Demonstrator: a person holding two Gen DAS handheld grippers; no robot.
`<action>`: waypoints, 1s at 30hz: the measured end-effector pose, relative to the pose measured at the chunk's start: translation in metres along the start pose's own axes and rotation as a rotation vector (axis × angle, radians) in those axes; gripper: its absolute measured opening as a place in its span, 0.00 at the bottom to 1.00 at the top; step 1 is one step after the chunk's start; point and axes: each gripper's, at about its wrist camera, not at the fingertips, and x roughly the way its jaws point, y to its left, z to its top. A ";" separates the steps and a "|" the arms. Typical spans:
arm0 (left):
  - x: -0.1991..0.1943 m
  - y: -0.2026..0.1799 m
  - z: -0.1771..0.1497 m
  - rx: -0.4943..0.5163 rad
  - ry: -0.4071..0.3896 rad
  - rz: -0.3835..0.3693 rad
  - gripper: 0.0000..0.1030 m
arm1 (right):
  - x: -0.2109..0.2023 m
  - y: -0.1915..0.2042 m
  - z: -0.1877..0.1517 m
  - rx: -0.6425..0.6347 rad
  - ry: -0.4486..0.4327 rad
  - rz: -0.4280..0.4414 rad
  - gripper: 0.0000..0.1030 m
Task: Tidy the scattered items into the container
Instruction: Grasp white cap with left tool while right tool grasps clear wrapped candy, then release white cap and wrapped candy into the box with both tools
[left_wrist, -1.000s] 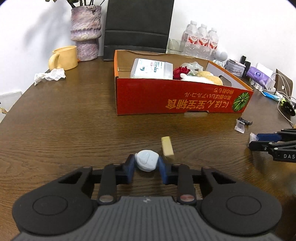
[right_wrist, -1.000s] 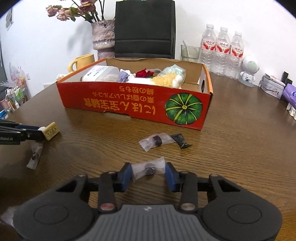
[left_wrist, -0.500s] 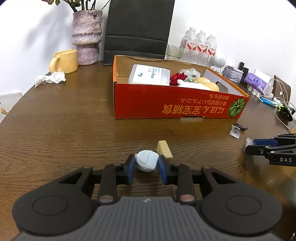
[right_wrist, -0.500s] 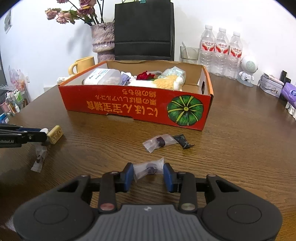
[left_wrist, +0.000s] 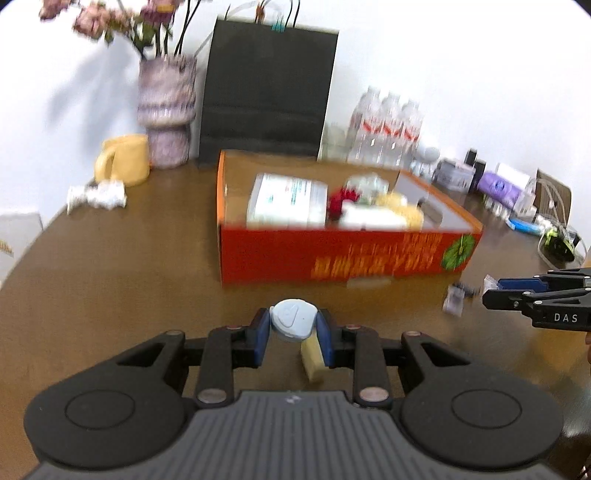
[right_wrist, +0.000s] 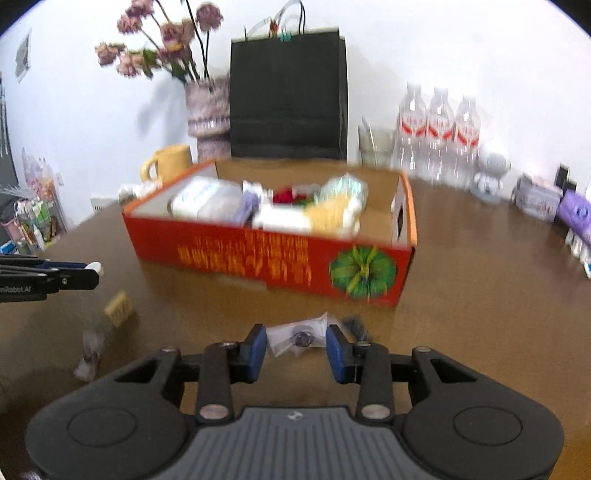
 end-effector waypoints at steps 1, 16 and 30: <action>-0.001 -0.001 0.008 0.008 -0.025 -0.003 0.27 | -0.001 -0.001 0.007 -0.006 -0.020 -0.001 0.33; 0.081 -0.013 0.111 -0.029 -0.158 -0.027 0.27 | 0.080 -0.013 0.105 0.038 -0.115 -0.006 0.33; 0.152 0.007 0.110 -0.110 -0.052 0.030 0.76 | 0.166 -0.010 0.125 0.060 -0.019 -0.024 0.71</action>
